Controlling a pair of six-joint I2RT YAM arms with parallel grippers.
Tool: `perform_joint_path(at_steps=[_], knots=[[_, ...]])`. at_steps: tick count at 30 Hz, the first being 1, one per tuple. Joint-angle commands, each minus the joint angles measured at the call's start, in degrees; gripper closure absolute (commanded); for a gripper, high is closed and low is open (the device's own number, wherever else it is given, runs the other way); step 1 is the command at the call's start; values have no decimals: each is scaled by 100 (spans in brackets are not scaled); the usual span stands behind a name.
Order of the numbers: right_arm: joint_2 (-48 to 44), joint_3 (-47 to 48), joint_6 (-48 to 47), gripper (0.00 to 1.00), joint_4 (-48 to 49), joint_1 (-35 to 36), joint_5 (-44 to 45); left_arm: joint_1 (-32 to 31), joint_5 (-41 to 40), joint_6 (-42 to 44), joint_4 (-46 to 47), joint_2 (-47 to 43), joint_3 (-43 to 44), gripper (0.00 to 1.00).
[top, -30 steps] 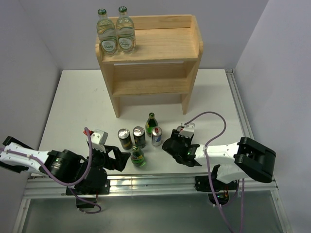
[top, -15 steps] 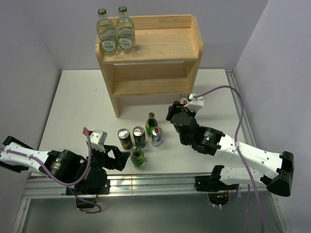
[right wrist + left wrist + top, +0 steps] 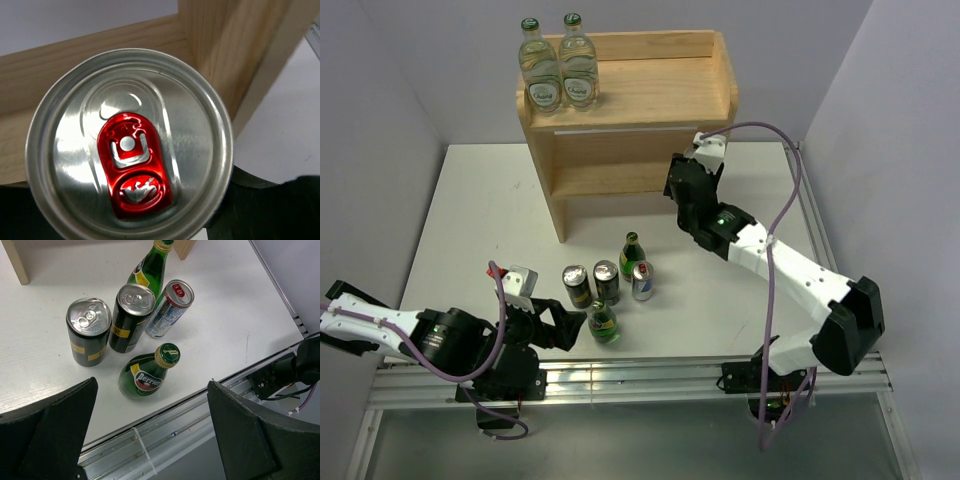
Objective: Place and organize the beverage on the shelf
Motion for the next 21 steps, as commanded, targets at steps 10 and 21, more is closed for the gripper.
perform_joint_path(at_steps=[10,21], knots=[[758,686,-152,100,991,-586,-233,-67,-95,-21,16,4,12,1],[1374,835,102,75,1079,-586,-180,-76,-104,-91,-54,40,29,1]])
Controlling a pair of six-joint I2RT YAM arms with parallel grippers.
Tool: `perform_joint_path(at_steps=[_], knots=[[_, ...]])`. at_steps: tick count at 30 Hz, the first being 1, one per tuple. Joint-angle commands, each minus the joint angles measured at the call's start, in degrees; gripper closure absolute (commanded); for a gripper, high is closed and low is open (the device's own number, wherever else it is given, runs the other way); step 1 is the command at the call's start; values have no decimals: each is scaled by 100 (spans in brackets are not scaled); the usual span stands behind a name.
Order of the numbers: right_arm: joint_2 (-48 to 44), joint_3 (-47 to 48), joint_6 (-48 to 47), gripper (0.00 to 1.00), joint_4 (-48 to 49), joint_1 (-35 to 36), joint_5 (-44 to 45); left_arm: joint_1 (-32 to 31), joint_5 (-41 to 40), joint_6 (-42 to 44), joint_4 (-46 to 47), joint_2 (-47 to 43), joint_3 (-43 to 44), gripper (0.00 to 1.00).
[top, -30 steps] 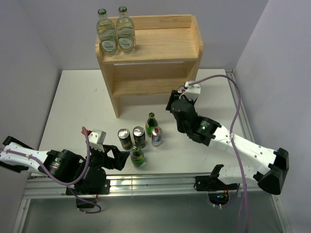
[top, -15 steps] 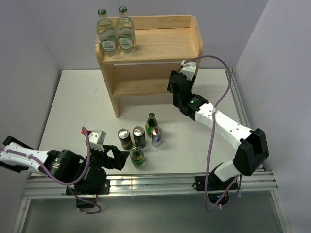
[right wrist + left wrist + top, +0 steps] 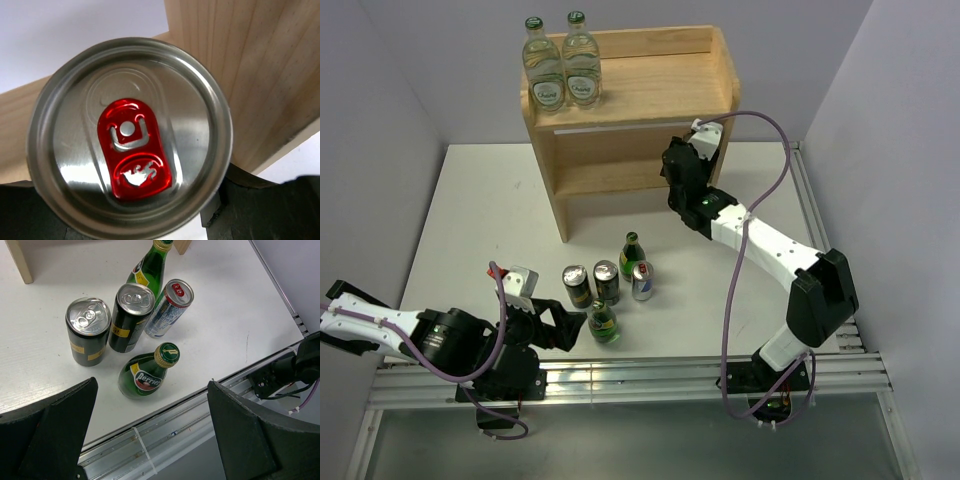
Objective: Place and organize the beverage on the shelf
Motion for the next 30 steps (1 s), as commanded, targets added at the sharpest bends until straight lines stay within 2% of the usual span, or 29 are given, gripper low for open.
perform_joint_path(at_steps=[1,3,4,7,19,30], knots=[[215,286,81,55,205,-24,-204,-58,-106,-98,-56,29,21,1],[189,207,98,36,213,-33,-230,-58,-106,-80,-30,29,12,1],[180,172,107,17,231,-33,-230,-58,-106,-80,-30,20,12,1],[171,119,125,3,196,-24,-213,-58,-114,-54,-12,20,12,1],[-276,-381,248,0,20,20,-318,-84,-150,-89,-30,29,-6,1],[-1612,-1436,107,0,73,371,-1284,-111,-167,-168,-91,116,3,1]])
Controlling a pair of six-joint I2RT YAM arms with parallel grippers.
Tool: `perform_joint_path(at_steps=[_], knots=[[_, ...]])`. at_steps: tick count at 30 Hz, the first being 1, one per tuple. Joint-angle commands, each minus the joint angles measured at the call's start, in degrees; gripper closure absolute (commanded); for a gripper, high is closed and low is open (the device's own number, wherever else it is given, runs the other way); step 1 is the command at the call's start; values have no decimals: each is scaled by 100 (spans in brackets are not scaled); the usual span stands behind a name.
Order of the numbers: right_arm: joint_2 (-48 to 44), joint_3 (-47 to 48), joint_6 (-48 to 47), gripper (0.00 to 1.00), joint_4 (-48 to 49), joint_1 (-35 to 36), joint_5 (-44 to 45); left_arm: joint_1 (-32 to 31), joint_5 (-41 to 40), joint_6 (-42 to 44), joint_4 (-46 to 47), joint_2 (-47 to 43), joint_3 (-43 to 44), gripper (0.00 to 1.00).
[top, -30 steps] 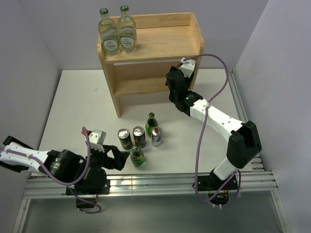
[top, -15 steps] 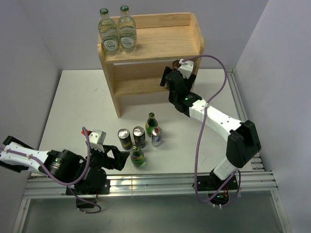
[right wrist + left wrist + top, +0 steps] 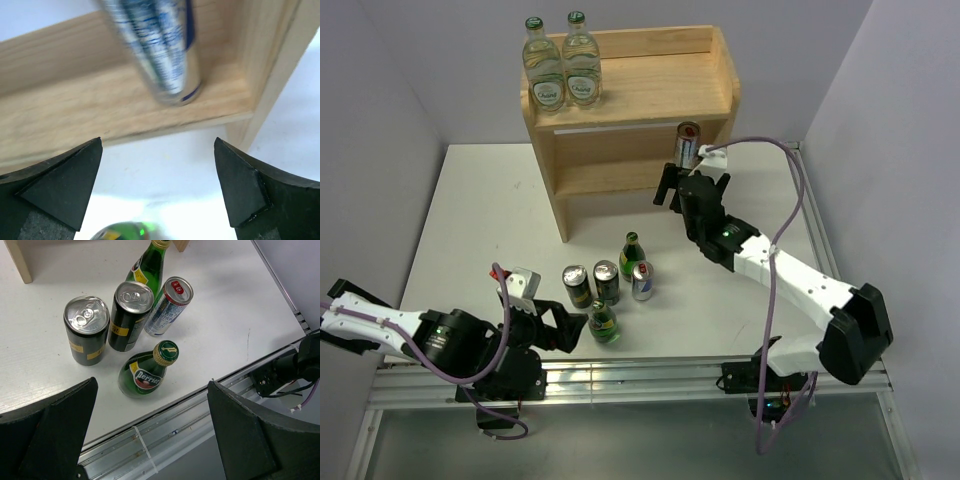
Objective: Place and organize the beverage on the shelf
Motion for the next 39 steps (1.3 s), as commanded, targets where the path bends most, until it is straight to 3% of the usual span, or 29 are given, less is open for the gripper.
perform_joint_path(at_steps=[1,6,10,13,18,23,31,39], knots=[[-515,-219,-90,0,1,153,-345,-58,-172,-153,-78,60,5,1],[-1227,-860,-20,0,-158,468,-776,-58,-180,-170,-96,60,14,1],[-2165,-1921,401,0,-193,1538,-416,-76,-198,-127,-61,42,5,1],[-2877,-2939,613,0,366,2146,-503,-76,-198,-126,-61,51,5,1],[-3276,-4033,1237,0,1010,3044,-513,-85,-207,-118,-70,51,-3,1],[-2697,-4350,1335,0,1608,3273,-389,-85,-216,-126,-52,60,-12,1],[-792,-4087,1124,0,3162,3212,-56,-85,-216,-162,-96,77,-3,1],[501,-3771,948,0,4156,3080,454,-93,-198,-83,-17,68,-12,1]])
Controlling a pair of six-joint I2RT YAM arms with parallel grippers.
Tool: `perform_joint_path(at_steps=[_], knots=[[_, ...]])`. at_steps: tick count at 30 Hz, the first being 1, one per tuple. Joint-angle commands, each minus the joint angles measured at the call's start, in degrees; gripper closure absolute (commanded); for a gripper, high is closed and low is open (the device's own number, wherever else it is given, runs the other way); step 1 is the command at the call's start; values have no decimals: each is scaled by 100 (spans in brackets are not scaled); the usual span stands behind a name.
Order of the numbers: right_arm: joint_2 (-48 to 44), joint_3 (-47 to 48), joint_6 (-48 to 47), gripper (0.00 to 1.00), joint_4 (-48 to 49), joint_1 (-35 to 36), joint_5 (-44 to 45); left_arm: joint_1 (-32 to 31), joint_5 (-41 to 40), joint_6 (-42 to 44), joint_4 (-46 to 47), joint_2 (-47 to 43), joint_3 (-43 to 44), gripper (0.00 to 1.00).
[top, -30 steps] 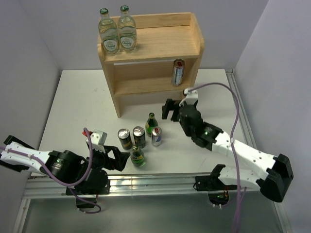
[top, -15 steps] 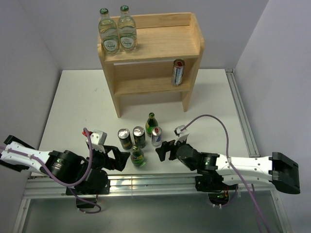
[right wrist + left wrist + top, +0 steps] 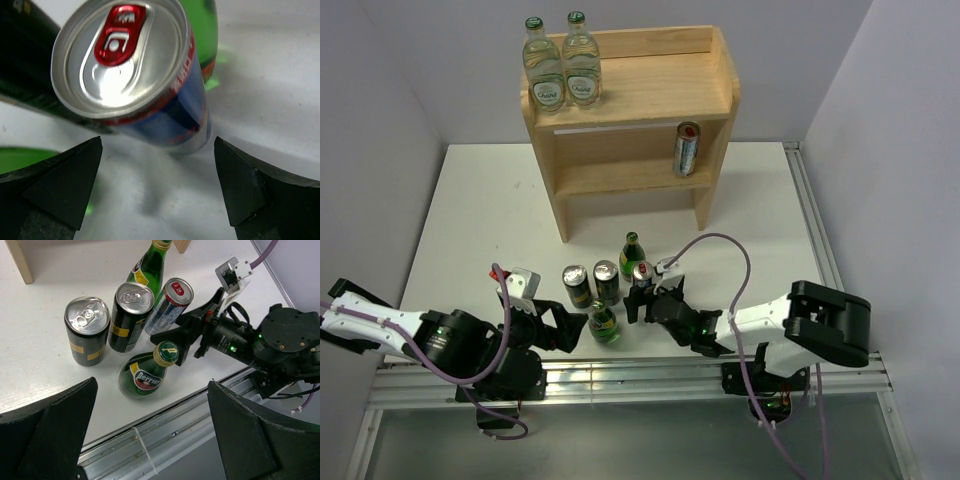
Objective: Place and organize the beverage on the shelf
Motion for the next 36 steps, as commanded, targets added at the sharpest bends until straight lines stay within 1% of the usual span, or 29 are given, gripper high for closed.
perform_joint_path(at_steps=[1,7,9,10,11,12,13,14,16,17,18,20,21,22,23,24,25,26,28,30,31,32,33,34,36], knots=[[378,310,-143,0,946,-65,548,-61,-139,22,25,29,-10,1],[1011,460,-275,0,1403,-206,1075,-96,-139,40,42,29,-19,1],[1248,495,-354,6,1570,-267,1137,-113,-139,31,42,20,-28,1],[1319,530,-363,12,1641,-285,1207,-122,-139,40,51,20,-28,1],[1363,556,-372,25,1641,-303,1234,-131,-139,31,42,12,-19,1],[1407,574,-372,36,1642,-329,1278,-140,-139,23,34,12,-19,1],[1425,557,-380,56,1702,-338,1313,-140,-139,5,25,12,-19,1],[1399,539,-363,84,1694,-338,1331,-157,-139,5,25,3,-28,1],[1259,486,-345,88,1581,-338,1349,-157,-148,-4,25,-6,-28,1],[1180,486,-380,97,1476,-329,1392,-166,-148,-4,25,-6,-28,1],[918,495,-380,100,1327,-329,1419,-166,-148,-13,16,3,-28,1],[496,478,-363,100,765,-216,1611,-166,-156,-30,-19,3,-19,1],[-29,486,-319,100,484,-145,1760,-175,-148,-30,-2,3,-19,1],[-321,504,-232,100,-154,-58,1866,-175,-156,-30,-10,3,-28,1],[-620,539,-170,100,-500,82,2111,-175,-157,-22,-2,3,-36,1],[-1188,661,-117,100,-851,136,2200,-184,-165,-39,-10,3,-28,1],[-1472,732,-91,100,-1464,163,2306,-175,-165,-65,-19,11,-28,1],[-1971,915,-134,100,-1705,172,2472,-184,-174,-74,-37,12,-19,1],[-2352,1100,-518,100,-2039,163,2552,-184,-174,-100,-54,20,-19,1],[-2590,1494,-871,100,-2111,24,2396,-184,-183,-92,-54,29,-19,1],[-2583,1654,-1177,100,-2111,-56,2255,-184,-183,-109,-54,29,-19,1],[-2548,1838,-1276,100,-2155,-179,2089,-184,-183,-118,-54,38,-19,1],[-2374,2170,-1390,100,-2138,-467,1904,-184,-183,-118,-63,47,-19,1],[-2250,2348,-1583,100,-2086,-618,1519,-175,-192,-136,-72,47,-19,1],[-1812,2891,-1742,100,-2050,-943,1201,-184,-200,-153,-116,73,-10,1]])
